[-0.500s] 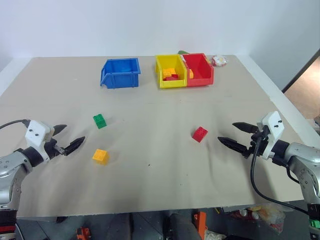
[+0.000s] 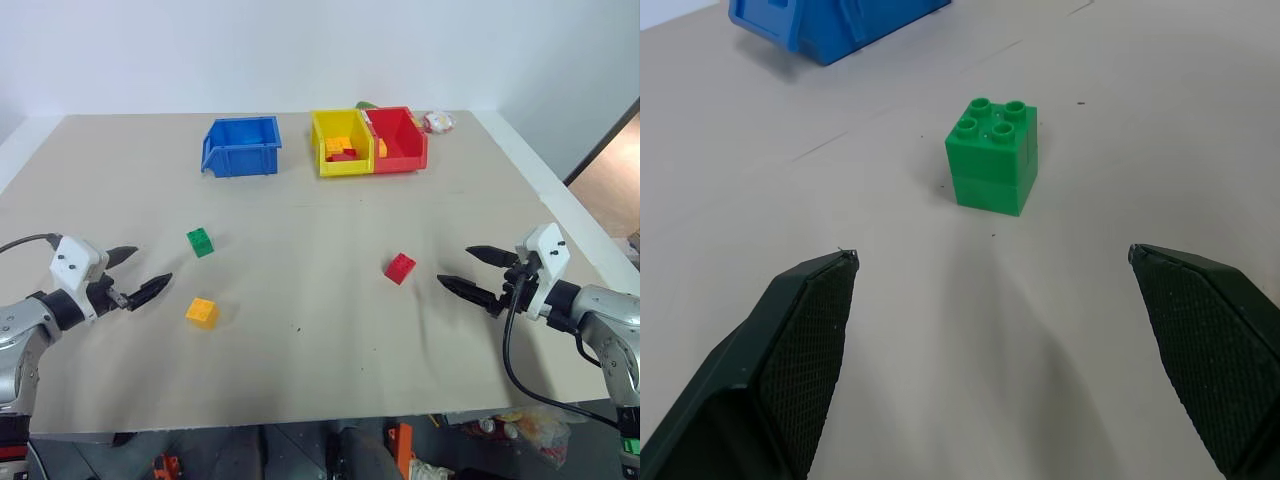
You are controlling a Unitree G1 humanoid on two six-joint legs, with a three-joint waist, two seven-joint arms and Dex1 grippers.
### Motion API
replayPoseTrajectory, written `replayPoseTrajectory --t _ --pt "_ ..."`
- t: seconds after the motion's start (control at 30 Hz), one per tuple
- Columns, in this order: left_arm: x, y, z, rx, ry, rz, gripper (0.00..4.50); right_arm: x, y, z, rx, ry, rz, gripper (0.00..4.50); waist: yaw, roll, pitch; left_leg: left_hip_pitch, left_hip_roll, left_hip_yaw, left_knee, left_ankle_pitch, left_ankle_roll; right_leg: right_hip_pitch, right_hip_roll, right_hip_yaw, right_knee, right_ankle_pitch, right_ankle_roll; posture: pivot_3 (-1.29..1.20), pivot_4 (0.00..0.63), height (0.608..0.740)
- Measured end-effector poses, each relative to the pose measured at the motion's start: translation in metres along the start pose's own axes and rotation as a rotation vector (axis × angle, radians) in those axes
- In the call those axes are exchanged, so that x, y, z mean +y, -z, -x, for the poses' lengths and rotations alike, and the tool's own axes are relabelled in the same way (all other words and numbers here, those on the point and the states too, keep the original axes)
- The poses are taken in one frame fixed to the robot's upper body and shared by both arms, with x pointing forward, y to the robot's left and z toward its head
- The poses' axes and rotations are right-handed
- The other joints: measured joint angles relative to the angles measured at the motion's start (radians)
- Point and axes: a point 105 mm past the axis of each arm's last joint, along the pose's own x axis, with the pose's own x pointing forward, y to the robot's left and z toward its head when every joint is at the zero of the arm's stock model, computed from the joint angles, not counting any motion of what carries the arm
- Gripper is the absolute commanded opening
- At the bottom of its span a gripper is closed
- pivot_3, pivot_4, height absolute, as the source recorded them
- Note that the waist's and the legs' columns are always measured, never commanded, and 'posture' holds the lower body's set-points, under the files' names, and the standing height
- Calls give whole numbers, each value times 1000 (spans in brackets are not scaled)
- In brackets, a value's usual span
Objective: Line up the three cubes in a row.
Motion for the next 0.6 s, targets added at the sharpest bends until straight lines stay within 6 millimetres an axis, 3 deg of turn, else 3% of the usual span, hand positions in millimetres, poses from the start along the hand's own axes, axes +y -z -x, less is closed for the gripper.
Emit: replayPoseTrajectory --t 0.13,0.23,0.27,0.37,0.47,0.6 --pt "2 -3 -1 -18 3 -10 4491 -1 -1 0 -6 14 8 4500 0 0 0 0 0 0 0 0 0 0 0 0 0 0 0 0 150 737" --pt "-6 -33 -11 -123 71 -3 4491 -6 -19 -7 -65 41 18 4500 0 0 0 0 0 0 1 0 0 0 0 0 1 2 0 0 150 737" --pt "-21 -58 -18 -195 155 -29 4491 -6 -34 -11 -110 40 35 4500 0 0 0 0 0 0 2 0 0 0 1 0 1 3 1 0 150 737" --pt "-56 -84 -23 -243 344 -66 4491 6 -57 -21 -176 2 57 4500 -2 -1 0 3 0 1 1 0 1 2 2 4 0 2 2 0 150 737" --pt "-106 -82 -30 -212 584 -41 4491 33 -51 -47 -165 -92 20 4500 -5 -1 0 2 0 1 1 -1 1 1 5 7 1 1 3 0 150 737" --pt "-133 -77 -32 -185 726 -5 4491 47 -34 -65 -113 -138 0 4500 -3 -1 0 2 0 1 1 -1 1 1 6 6 1 1 3 0 150 737"
